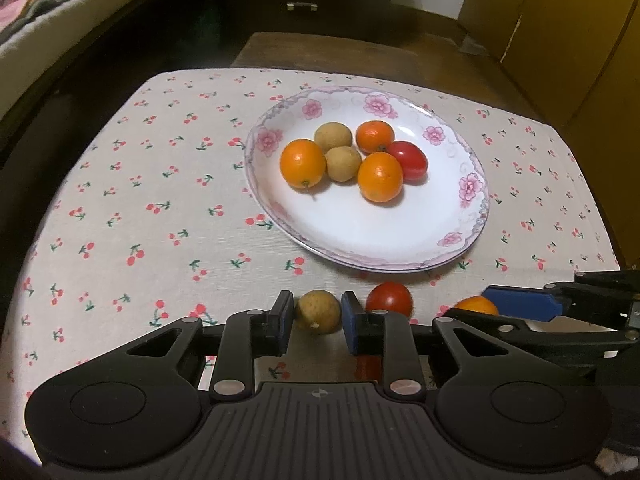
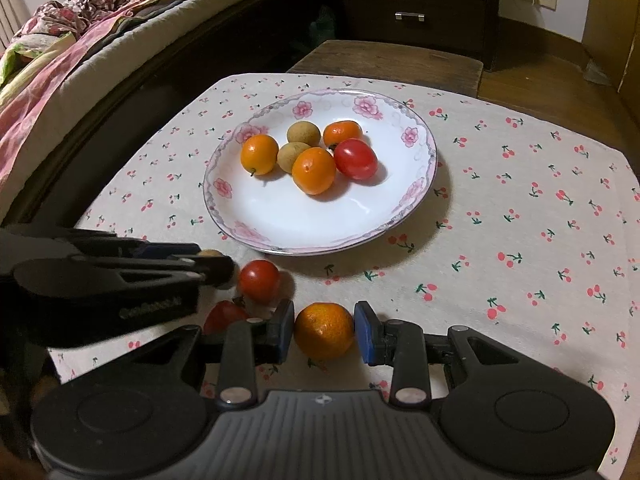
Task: Organize fruits
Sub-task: 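Carry the brown fruit and orange in both tools toward the white bowl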
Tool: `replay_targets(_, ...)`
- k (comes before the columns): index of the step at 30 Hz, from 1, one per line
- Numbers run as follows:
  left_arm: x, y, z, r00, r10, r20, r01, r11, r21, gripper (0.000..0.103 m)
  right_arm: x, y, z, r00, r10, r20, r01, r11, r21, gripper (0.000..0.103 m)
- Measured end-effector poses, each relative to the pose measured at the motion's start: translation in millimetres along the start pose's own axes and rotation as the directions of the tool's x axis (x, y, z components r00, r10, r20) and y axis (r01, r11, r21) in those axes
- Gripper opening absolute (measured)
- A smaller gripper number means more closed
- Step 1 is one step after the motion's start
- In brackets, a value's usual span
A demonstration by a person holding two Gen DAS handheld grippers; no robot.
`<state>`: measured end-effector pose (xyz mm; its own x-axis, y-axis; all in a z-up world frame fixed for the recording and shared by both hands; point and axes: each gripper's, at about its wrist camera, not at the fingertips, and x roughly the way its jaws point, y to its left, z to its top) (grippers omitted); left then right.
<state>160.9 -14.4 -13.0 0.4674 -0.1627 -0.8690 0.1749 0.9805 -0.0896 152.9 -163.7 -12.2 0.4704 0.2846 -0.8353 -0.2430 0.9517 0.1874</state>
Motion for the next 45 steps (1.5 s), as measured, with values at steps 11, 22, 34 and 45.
replay_targets(11, -22.5, -1.3, -15.1, 1.0, -0.016, 0.008, 0.016, 1.0, 0.022, 0.033, -17.4, 5.4, -10.8, 1.0, -0.019, 0.009, 0.019, 1.0, -0.016, 0.034)
replay_targets(22, -35.7, -3.4, -48.0, 1.0, -0.007, -0.022, 0.008, 0.999, 0.041, 0.033, -30.2, 14.3, -30.2, 1.0, -0.021, -0.01, 0.021, 0.999, -0.036, 0.034)
replay_targets(34, -38.2, -11.4, -66.7, 0.999, -0.01, -0.05, 0.014, 0.998, 0.066, 0.034, -27.0, 25.9, -48.5, 0.998, -0.032, -0.059, 0.028, 0.997, -0.07, 0.034)
replay_targets(45, -31.6, -15.8, -69.7, 0.997, -0.015, -0.071, 0.021, 0.997, 0.078, 0.034, -23.5, 26.3, -50.6, 0.996, -0.031, -0.079, 0.026, 0.997, -0.073, 0.034)
